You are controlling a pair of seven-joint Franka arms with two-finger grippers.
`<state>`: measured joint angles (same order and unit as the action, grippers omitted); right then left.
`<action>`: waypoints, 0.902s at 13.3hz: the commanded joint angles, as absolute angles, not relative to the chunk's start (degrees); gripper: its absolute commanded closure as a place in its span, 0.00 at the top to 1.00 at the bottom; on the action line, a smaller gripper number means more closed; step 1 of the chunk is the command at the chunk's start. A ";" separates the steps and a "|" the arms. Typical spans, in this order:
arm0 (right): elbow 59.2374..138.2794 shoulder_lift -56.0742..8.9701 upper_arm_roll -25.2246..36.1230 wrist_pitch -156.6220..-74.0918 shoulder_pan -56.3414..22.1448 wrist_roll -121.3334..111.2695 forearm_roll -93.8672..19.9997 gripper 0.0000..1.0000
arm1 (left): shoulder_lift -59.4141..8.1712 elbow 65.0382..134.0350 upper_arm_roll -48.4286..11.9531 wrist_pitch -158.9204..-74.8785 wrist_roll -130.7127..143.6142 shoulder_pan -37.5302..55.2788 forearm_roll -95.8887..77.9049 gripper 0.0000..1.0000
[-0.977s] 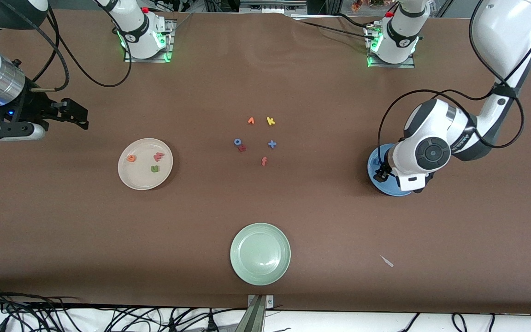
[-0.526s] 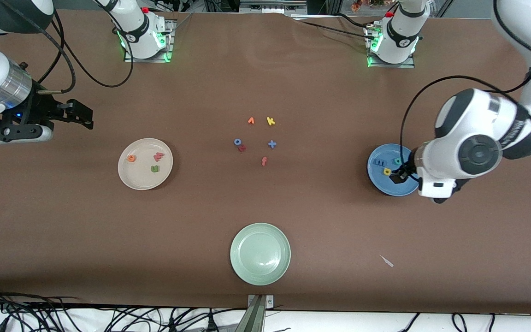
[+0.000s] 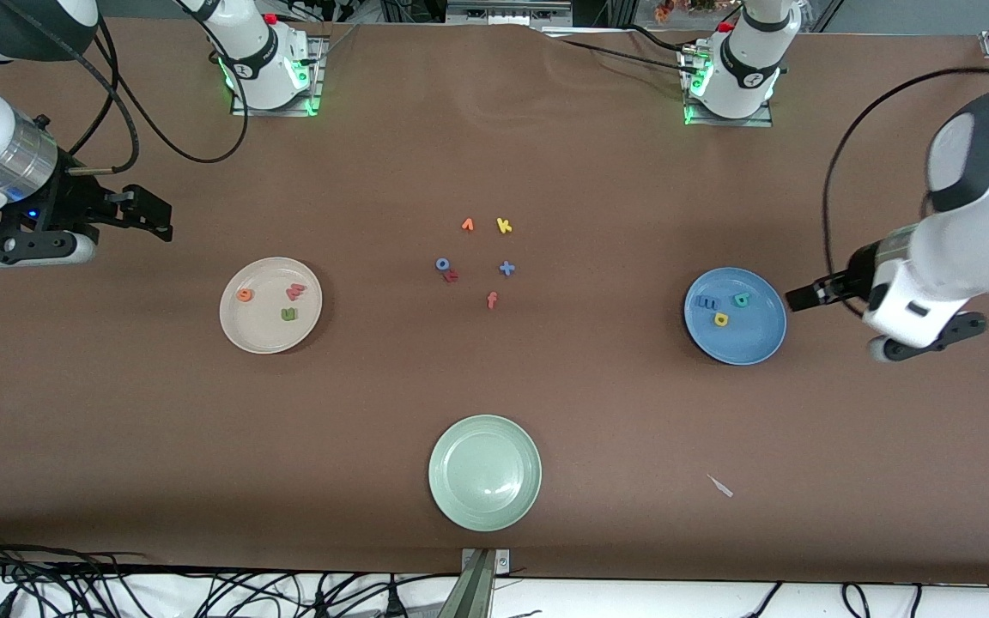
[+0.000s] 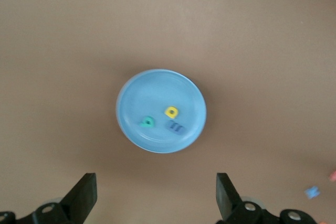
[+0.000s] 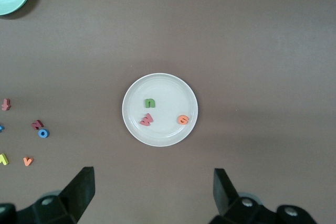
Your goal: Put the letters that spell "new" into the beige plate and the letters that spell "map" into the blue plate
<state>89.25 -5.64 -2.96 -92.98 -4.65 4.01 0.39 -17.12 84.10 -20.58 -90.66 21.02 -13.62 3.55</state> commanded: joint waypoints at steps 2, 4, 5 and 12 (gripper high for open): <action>87.63 -6.50 -3.08 -92.20 -3.60 3.43 0.09 1.00 | -6.62 88.84 -8.39 -90.26 7.49 -5.57 -2.79 1.00; 87.63 -6.50 -3.08 -92.20 -3.52 3.52 0.09 1.00 | -1.61 93.58 -3.09 -92.01 7.91 -0.19 -2.99 1.00; 87.63 -6.50 -3.08 -92.20 -3.52 3.52 0.09 1.00 | 0.59 95.78 -3.08 -92.46 7.82 -0.26 -2.99 1.00; 87.63 -6.50 -3.16 -92.20 -3.69 3.78 -0.18 1.00 | 2.28 98.26 -3.16 -91.94 6.07 -0.18 -2.64 1.00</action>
